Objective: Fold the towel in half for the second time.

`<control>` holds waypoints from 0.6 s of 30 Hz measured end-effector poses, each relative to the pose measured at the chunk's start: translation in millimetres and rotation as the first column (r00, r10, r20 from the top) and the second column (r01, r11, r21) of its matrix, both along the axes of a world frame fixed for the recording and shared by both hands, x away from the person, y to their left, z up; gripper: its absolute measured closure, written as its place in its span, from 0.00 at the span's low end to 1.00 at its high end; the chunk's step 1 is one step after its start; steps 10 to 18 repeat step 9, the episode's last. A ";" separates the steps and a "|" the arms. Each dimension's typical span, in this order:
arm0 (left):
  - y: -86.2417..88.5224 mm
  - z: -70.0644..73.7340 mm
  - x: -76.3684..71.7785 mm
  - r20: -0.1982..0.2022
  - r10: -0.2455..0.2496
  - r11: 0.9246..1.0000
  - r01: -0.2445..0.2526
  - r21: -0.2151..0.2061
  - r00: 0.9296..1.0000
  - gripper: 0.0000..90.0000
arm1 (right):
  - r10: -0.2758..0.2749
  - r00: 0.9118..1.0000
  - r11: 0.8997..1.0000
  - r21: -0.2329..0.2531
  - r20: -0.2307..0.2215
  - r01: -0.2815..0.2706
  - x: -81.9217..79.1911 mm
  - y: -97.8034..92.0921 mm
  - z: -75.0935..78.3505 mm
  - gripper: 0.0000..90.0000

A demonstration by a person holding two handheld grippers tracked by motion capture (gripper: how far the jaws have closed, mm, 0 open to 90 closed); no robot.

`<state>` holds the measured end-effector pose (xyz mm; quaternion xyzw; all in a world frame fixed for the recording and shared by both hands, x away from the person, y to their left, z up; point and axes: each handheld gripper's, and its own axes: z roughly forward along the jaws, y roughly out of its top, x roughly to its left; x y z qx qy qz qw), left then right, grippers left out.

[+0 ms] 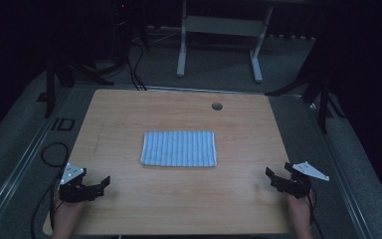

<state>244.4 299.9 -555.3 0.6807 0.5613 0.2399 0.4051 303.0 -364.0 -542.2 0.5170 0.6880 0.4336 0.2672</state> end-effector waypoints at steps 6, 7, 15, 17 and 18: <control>5.7 -4.1 -0.3 -0.015 0.040 0.999 -0.040 -0.006 0.999 0.02 | -0.006 1.000 0.998 -0.063 -0.013 0.006 1.6 6.8 -3.0 0.15; 5.7 -4.4 -0.2 -0.018 0.037 0.999 -0.037 -0.006 0.999 0.02 | -0.006 1.000 0.998 -0.067 -0.017 0.005 1.9 7.2 -3.1 0.15; 5.3 -4.6 -0.4 -0.016 0.035 0.999 -0.035 -0.005 0.999 0.02 | -0.007 1.000 0.998 -0.067 -0.019 0.006 2.0 7.1 -3.5 0.16; 5.3 -4.6 -0.4 -0.016 0.035 0.999 -0.035 -0.005 0.999 0.02 | -0.007 1.000 0.998 -0.067 -0.019 0.006 2.0 7.1 -3.5 0.16; 5.3 -4.6 -0.4 -0.016 0.035 0.999 -0.035 -0.005 0.999 0.02 | -0.007 1.000 0.998 -0.067 -0.019 0.006 2.0 7.1 -3.5 0.16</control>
